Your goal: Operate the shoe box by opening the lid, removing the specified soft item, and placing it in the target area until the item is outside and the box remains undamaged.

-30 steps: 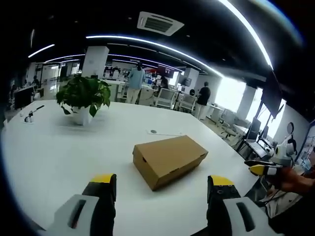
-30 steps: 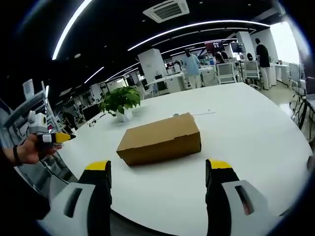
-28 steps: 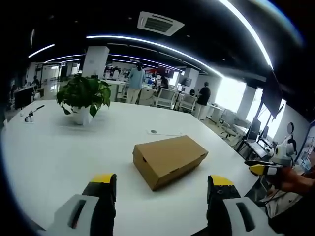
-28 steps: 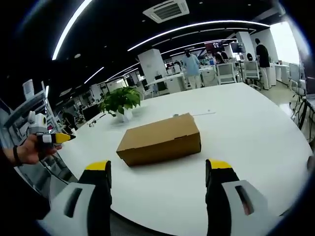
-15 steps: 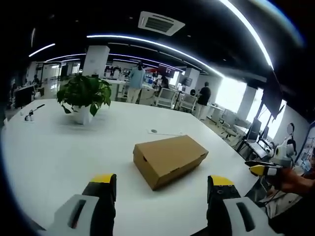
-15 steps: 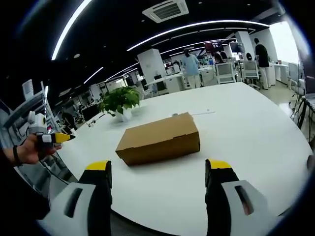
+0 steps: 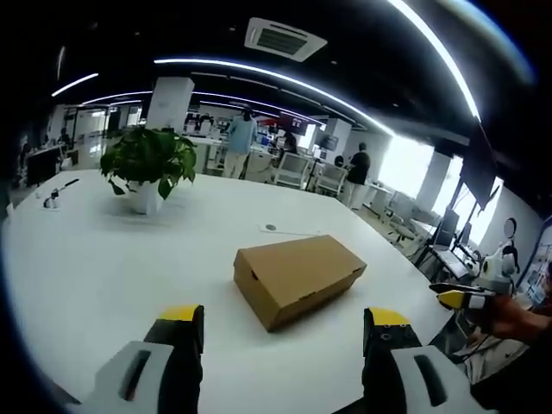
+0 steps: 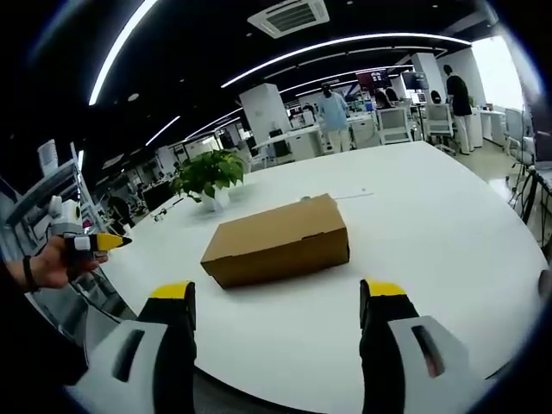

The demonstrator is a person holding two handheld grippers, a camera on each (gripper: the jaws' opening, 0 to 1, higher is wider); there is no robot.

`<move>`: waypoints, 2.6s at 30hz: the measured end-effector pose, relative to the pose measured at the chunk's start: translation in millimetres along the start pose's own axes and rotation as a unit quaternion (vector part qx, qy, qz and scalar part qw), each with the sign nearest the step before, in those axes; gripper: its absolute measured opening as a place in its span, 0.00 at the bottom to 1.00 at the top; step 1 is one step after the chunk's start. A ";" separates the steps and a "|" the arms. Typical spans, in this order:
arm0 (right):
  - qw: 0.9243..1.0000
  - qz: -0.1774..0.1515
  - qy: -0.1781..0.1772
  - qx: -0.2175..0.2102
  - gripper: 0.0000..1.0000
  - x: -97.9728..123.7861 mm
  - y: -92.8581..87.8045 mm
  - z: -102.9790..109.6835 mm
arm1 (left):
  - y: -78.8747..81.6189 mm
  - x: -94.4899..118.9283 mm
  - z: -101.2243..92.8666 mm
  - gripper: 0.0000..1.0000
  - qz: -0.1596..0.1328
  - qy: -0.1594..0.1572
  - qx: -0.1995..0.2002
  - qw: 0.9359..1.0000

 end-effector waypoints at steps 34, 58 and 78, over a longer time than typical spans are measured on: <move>0.999 0.030 0.030 0.025 0.74 -114.8 43.0 -70.5 | -0.6 -109.3 4.9 0.76 0.047 -0.045 -0.006 0.998; 0.995 0.080 0.055 0.039 0.75 -181.4 26.8 -83.9 | -28.8 -169.1 0.6 0.75 0.100 -0.053 -0.020 0.993; 0.996 0.084 0.013 0.029 0.57 -195.7 17.6 -90.9 | -32.3 -185.1 -2.7 0.57 0.111 -0.028 -0.061 0.991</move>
Point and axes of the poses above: the point that each gripper's makers call its tool centre point, and the gripper's own axes: x roughly backward along the fingers, z roughly to its left, y roughly out of its top, the point moved 10 cm from there along x, roughly backward along the fingers, and after that the axes turned 2 degrees about y, right-handed, at the moved point
